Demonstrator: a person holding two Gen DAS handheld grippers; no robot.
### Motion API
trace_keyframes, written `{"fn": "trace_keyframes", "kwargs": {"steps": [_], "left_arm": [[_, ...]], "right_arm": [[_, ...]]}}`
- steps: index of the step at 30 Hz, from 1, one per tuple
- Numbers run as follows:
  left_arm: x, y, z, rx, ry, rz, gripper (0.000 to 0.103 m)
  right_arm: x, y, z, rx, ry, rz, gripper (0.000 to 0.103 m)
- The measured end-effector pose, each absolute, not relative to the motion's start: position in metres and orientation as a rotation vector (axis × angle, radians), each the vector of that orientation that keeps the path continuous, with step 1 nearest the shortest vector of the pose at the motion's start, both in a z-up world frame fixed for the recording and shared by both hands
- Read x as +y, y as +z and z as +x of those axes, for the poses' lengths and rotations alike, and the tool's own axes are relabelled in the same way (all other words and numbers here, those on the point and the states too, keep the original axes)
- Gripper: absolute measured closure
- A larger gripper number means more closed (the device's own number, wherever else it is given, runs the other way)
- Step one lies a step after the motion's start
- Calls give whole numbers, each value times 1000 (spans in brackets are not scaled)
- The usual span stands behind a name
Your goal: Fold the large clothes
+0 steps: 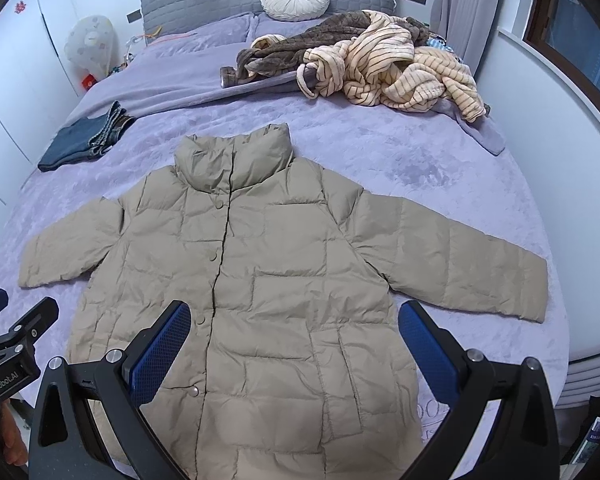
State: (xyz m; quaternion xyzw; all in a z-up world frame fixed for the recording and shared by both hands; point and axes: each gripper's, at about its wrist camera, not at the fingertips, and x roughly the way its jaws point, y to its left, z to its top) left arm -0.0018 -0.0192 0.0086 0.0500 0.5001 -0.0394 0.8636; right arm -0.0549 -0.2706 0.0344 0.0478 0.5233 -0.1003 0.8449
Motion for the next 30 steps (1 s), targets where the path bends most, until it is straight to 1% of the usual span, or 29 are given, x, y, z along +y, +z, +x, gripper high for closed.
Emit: {"fn": "trace_keyframes", "kwargs": {"steps": [30], "left_arm": [[-18, 10, -3, 1042, -67, 108, 0]], "right_arm": [[-272, 36, -55, 1103, -215, 99, 0]]}}
